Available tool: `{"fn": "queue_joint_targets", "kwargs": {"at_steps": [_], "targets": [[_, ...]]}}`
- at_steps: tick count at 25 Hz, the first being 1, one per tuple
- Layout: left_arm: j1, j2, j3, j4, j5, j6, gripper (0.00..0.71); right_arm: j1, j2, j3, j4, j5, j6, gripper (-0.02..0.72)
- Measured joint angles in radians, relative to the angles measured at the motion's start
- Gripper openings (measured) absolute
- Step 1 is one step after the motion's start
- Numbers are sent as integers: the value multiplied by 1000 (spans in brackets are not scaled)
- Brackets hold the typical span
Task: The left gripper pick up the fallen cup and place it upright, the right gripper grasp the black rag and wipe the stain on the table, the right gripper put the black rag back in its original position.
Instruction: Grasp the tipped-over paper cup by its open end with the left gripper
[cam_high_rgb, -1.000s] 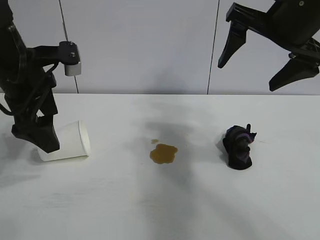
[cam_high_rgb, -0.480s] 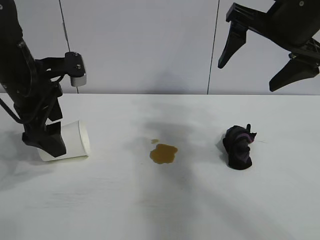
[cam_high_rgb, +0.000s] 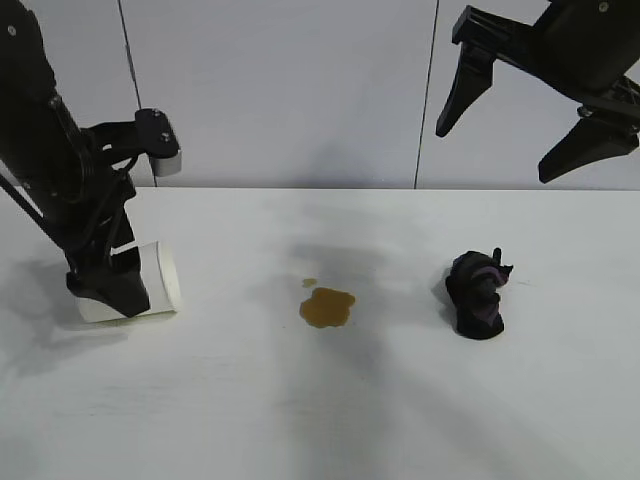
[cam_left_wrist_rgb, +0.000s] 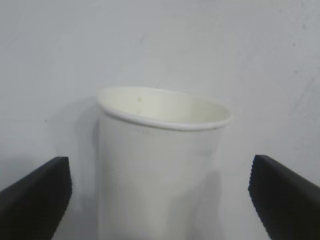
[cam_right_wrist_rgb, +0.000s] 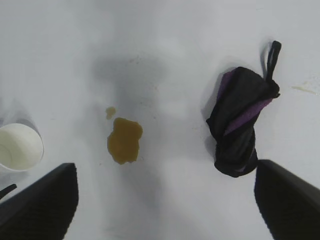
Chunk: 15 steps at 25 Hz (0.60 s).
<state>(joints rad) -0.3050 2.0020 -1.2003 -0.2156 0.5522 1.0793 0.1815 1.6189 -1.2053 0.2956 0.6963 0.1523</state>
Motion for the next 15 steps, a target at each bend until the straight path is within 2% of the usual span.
{"fn": "queue_joint_targets", "kwargs": {"at_steps": [2, 5, 7, 9, 12, 15], "targets": [[0, 10, 0, -3, -1, 0, 624, 0, 0, 0, 0, 2, 0, 662], [0, 15, 0, -15, -3, 0, 446, 0, 0, 0, 0, 2, 0, 662], [0, 11, 0, -20, -7, 0, 358, 0, 0, 0, 0, 2, 0, 662], [0, 11, 0, -23, -7, 1, 325, 0, 0, 0, 0, 2, 0, 662], [0, 9, 0, -37, -1, 38, 312, 0, 0, 0, -1, 2, -1, 662], [9, -4, 0, -137, 33, 148, 312, 0, 0, 0, -1, 1, -1, 662]]}}
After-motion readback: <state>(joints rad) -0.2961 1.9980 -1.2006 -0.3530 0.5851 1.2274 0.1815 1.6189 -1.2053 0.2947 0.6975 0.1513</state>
